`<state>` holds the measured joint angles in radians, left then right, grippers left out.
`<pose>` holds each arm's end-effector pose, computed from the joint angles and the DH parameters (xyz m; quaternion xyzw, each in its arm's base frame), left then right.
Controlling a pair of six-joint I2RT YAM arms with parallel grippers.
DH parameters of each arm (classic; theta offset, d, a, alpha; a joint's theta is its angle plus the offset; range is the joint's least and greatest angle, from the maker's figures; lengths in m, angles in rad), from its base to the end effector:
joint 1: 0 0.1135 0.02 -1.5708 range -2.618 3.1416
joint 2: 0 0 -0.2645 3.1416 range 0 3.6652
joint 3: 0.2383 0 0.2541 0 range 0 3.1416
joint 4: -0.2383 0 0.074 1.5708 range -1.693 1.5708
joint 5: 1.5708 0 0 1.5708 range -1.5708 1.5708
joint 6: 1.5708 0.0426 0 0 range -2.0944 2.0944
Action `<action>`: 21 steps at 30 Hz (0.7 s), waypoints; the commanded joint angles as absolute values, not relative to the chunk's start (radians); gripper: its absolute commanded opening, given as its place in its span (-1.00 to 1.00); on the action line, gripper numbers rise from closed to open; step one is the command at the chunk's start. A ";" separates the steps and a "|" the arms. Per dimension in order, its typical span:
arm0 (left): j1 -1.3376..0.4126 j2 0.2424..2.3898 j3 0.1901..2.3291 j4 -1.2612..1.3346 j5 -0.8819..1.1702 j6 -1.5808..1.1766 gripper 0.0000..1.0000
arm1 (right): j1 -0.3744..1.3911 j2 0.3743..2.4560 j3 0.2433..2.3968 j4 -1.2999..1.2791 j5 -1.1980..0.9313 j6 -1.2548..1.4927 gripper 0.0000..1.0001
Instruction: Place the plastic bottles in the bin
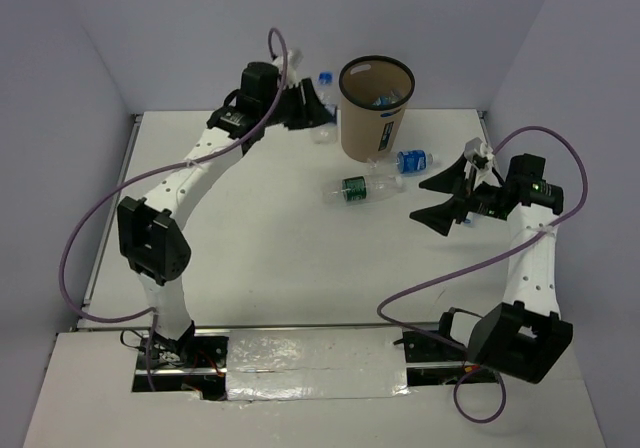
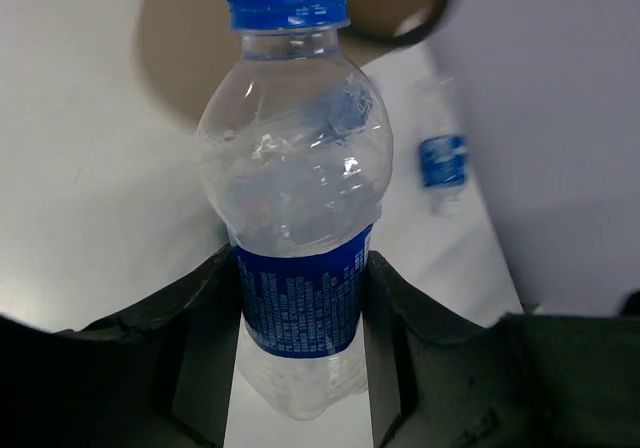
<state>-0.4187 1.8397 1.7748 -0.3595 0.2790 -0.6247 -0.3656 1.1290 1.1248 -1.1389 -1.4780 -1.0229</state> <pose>0.4021 -0.1918 0.3650 -0.0105 0.8354 -0.3689 0.4074 0.1893 -0.0270 0.3406 -0.3684 0.6375 0.4055 0.5417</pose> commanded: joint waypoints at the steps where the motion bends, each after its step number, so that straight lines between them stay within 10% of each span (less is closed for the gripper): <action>1: -0.459 1.914 1.951 -0.154 0.345 -0.500 -1.00 | -0.377 1.187 1.195 -1.440 -1.502 -1.327 0.99; 11: -0.526 2.103 2.084 0.379 0.096 -0.407 -0.84 | -0.380 1.243 1.178 -1.445 -1.480 -1.358 0.99; 21: -0.552 2.322 2.298 0.482 -0.126 -0.382 0.07 | -0.390 1.175 1.126 -1.442 -1.440 -1.397 0.99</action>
<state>-0.5426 2.3196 2.2230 0.3298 -0.0189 -0.4156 -0.3809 1.2186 1.1442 -1.3273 -1.4498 -1.3582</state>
